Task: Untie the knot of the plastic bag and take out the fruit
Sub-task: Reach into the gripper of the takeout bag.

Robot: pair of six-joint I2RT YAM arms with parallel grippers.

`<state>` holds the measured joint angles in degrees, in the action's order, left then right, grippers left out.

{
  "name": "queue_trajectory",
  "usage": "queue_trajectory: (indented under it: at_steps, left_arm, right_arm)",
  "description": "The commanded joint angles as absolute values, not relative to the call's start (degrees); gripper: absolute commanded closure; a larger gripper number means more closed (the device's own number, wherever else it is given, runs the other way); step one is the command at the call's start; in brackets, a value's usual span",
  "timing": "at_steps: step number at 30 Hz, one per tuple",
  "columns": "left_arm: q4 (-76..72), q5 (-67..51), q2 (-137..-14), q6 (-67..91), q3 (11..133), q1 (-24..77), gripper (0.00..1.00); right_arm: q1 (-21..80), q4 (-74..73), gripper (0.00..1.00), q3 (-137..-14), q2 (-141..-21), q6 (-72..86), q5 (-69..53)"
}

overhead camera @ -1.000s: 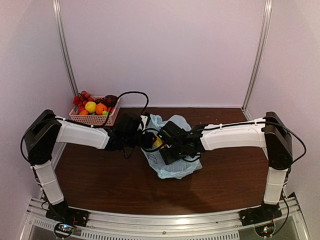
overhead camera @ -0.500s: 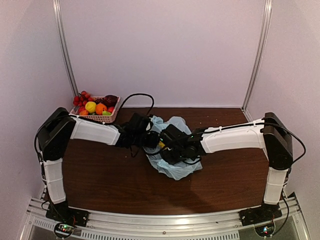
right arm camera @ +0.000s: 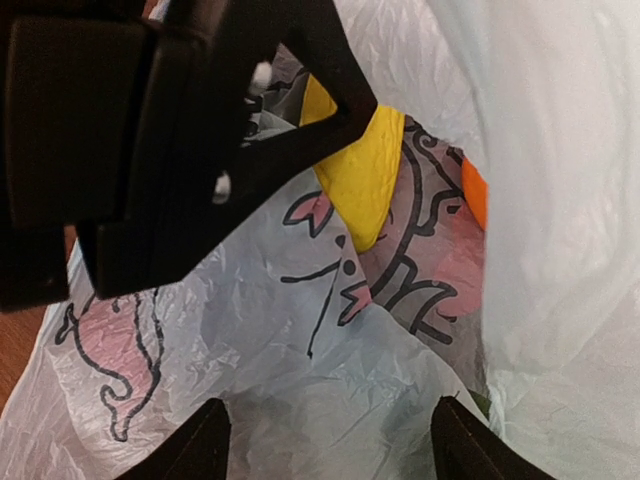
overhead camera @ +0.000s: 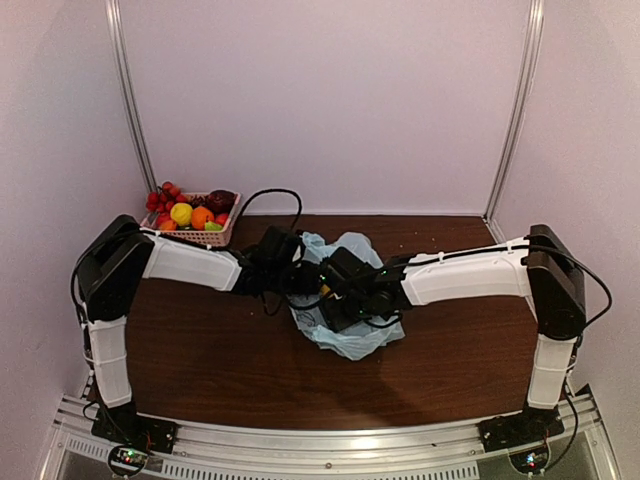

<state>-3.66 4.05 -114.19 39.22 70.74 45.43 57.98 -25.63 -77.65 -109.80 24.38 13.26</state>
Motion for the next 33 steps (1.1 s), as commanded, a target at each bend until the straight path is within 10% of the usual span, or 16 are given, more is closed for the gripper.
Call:
queue_trajectory:
  at_steps: [1,17,33]
  left_arm:
    - [-5.79,2.77,-117.21,41.28,72.2,45.79,0.4]
    - [-2.19,5.5,-126.68,41.61,81.7,45.7,0.29]
    - [-7.68,2.44,-116.69,39.19,74.01,45.79,0.66]
  right_arm:
    - [57.64,-25.13,0.29,-78.92,-107.92,24.57,12.67]
    - [57.62,-24.77,0.26,-77.82,-104.67,25.05,12.75]
    - [57.34,-25.25,0.24,-77.48,-95.07,25.62,15.16]
